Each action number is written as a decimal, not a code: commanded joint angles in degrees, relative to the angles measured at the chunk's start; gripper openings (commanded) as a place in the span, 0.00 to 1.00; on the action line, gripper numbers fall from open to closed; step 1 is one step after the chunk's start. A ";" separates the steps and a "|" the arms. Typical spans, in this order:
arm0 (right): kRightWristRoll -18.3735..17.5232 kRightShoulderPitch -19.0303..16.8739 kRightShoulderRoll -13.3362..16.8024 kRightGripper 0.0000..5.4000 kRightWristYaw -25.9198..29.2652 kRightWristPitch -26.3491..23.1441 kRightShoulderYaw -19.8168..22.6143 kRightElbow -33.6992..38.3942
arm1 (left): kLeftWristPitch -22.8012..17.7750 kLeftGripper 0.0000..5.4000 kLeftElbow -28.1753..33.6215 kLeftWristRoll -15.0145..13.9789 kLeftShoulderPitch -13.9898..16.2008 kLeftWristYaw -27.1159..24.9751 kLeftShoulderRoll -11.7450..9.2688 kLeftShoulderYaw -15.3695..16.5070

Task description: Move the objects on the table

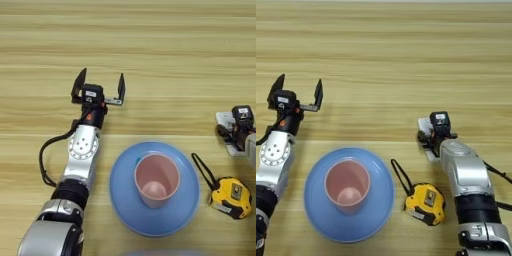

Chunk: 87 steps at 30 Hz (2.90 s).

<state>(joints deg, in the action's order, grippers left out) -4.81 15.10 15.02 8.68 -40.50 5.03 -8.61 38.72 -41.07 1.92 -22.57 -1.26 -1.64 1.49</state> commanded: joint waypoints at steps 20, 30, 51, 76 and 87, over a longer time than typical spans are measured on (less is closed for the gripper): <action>-6.08 -2.06 0.53 0.81 9.61 7.98 1.15 7.40 | 0.26 1.00 -0.57 0.45 -1.15 0.38 0.23 -0.16; -12.46 -5.09 3.00 1.00 18.69 10.91 1.92 17.04 | 0.28 1.00 -0.95 0.47 -1.37 0.39 0.31 -0.12; -24.98 -18.78 17.45 1.00 59.68 30.56 -3.22 26.30 | 0.53 1.00 -1.10 0.62 -1.43 0.52 0.27 -0.10; -15.19 -21.29 18.98 1.00 63.09 39.70 -15.09 20.75 | 0.63 1.00 -1.14 0.64 -1.44 0.67 0.29 -0.09; -10.01 -21.17 16.82 1.00 58.05 43.93 -19.50 18.55 | 0.74 1.00 -1.72 0.69 -1.77 0.85 0.31 -0.20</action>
<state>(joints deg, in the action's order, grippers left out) -16.08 -6.34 31.92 67.47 2.22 -13.60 10.44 39.10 -42.26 2.07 -23.34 -0.68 -1.33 1.47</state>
